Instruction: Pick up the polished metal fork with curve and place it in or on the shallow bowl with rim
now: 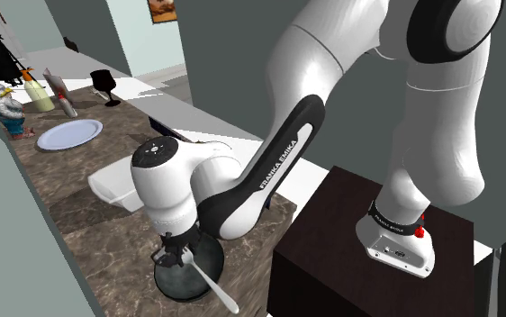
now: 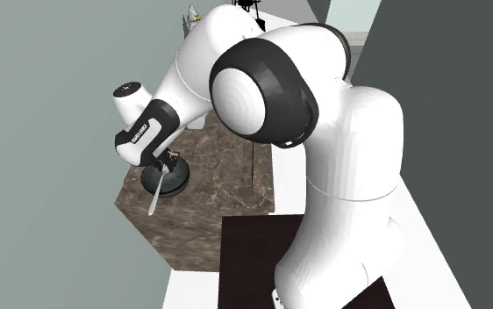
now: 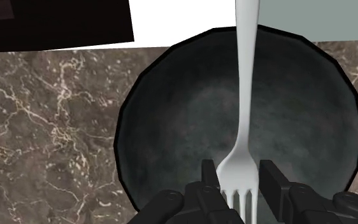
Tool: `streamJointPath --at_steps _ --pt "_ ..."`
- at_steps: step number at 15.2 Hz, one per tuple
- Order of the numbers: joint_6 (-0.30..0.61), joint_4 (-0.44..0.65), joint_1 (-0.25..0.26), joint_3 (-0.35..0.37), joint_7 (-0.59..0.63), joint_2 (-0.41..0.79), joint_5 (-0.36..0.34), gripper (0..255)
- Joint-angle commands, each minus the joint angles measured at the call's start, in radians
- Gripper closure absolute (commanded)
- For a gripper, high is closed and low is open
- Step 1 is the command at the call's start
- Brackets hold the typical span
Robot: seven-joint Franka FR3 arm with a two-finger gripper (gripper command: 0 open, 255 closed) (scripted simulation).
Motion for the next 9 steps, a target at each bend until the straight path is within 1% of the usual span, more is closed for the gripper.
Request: streamJointPath --at_steps 1,6,7,9 --pt "0.005 0.002 0.002 -0.002 0.004 0.006 -0.004 255" --pt "0.005 0.002 0.003 -0.002 0.004 0.006 -0.004 255" --pt "0.005 0.002 0.002 -0.002 0.004 0.007 -0.004 0" --pt "0.005 0.002 0.002 -0.002 0.004 0.006 -0.004 0"
